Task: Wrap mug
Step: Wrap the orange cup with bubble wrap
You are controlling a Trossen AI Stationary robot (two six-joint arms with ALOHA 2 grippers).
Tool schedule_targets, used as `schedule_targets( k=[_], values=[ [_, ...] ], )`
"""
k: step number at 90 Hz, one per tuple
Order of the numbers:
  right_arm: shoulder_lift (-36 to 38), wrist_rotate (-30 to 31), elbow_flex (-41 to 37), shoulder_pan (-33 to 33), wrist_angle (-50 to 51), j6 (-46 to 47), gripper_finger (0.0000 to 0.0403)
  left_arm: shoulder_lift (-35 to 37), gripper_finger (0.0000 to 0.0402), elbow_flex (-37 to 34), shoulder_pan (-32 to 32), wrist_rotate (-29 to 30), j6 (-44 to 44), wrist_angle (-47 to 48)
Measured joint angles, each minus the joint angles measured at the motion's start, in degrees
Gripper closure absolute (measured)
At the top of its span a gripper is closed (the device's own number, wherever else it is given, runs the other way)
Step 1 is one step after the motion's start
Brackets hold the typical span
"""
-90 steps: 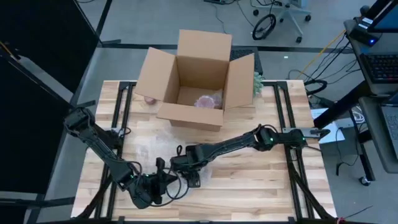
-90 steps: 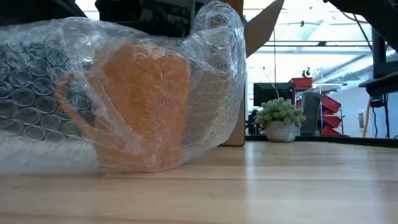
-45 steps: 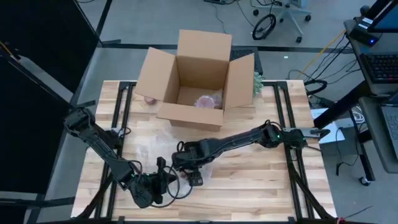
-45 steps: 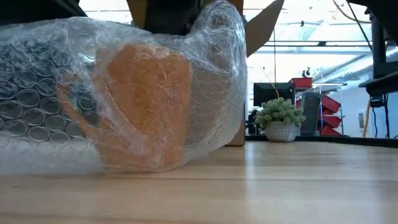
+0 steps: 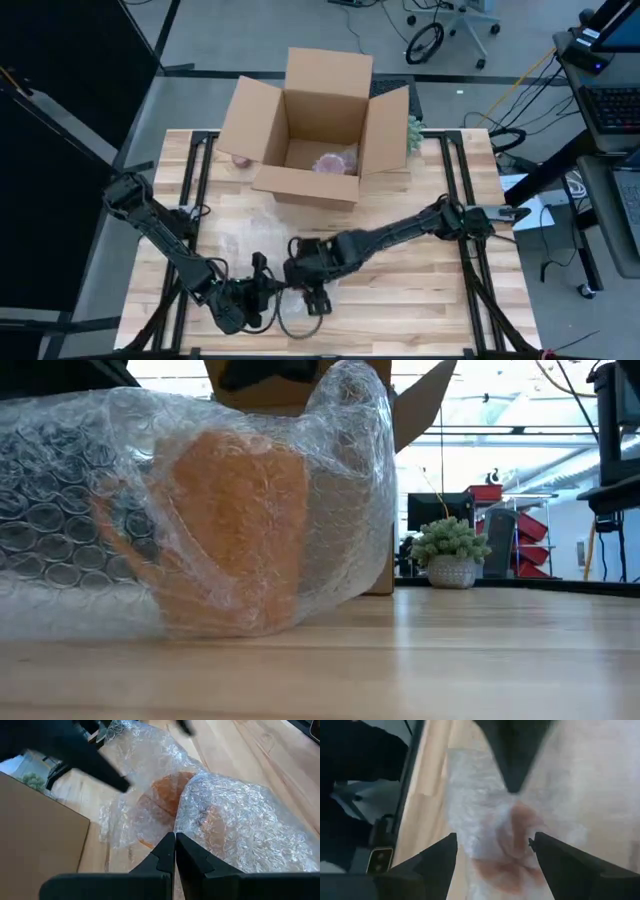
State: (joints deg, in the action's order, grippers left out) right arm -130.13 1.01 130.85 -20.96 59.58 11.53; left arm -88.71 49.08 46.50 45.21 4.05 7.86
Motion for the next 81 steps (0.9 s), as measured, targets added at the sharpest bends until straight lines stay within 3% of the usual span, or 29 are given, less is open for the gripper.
schedule_targets(
  k=[29,81],
  values=[
    [-3.9,5.1,0.0,-3.3,-4.7,-0.2,0.0172,0.0,0.0400,0.0,0.0,0.0,0.0,0.0],
    [-7.6,7.8,0.1,0.8,0.3,-0.8,0.0284,0.0,0.0400,0.0,0.0,0.0,0.0,0.0]
  ],
)
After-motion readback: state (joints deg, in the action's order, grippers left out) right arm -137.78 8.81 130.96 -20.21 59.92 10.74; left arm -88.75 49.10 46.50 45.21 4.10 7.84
